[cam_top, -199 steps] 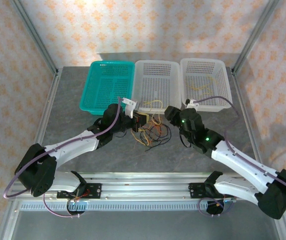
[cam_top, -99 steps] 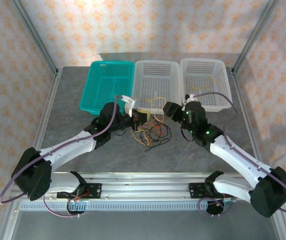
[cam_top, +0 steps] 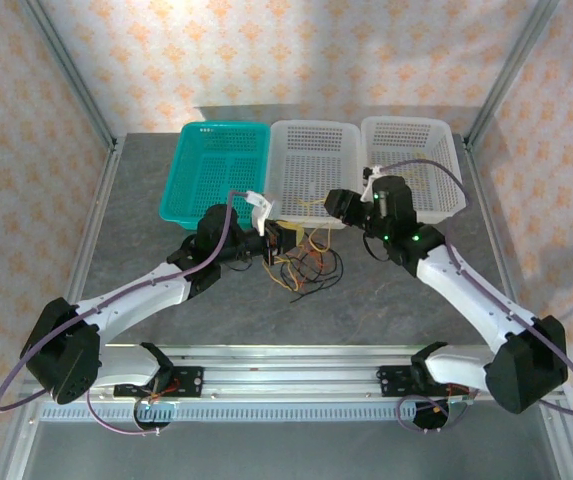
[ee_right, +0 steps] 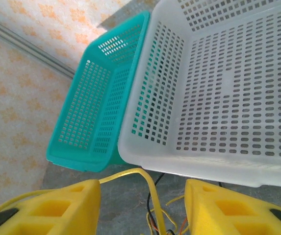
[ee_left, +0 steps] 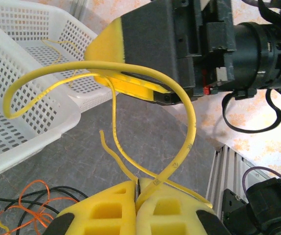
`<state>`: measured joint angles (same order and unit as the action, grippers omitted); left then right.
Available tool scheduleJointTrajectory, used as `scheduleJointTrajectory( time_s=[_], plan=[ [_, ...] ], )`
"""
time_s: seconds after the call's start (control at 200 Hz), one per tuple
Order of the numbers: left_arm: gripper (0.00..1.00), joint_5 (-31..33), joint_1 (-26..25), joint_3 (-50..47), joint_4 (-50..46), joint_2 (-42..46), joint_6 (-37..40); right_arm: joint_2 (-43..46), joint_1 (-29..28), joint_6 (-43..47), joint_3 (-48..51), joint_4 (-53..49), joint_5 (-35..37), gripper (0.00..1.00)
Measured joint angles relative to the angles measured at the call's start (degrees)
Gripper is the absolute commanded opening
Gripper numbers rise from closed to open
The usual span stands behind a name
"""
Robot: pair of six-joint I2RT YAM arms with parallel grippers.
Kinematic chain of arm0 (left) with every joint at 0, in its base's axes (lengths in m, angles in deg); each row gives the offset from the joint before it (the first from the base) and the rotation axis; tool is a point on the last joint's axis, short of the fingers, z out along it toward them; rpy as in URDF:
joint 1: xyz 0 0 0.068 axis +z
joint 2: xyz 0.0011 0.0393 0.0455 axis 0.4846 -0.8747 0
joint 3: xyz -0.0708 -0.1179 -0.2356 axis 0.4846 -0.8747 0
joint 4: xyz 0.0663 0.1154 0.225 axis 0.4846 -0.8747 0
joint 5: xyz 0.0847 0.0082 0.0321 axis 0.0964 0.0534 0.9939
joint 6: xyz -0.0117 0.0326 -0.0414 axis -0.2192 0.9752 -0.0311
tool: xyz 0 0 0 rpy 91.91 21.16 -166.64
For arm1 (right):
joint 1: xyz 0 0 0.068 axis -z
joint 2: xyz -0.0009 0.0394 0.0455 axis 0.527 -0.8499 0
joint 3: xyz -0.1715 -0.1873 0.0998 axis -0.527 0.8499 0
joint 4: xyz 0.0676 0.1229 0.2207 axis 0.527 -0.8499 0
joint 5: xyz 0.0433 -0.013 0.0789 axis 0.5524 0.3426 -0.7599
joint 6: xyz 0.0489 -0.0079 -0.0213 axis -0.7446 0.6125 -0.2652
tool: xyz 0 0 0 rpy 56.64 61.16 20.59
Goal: Untangle the cables
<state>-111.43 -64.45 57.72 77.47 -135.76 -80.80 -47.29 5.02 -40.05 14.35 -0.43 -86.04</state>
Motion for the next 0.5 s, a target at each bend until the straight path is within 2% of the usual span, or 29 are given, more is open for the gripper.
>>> scheduleJointTrajectory(
  time_s=[0.335,0.501],
  plan=[
    [0.00,-0.5,0.0,0.0,0.0,0.4,0.2,-2.1,0.6,1.8,-2.2,-6.7,-2.9,0.35],
    [0.00,-0.5,0.0,0.0,-0.1,0.4,0.2,-1.8,0.8,2.9,-3.1,-8.0,-2.8,0.21]
  ],
)
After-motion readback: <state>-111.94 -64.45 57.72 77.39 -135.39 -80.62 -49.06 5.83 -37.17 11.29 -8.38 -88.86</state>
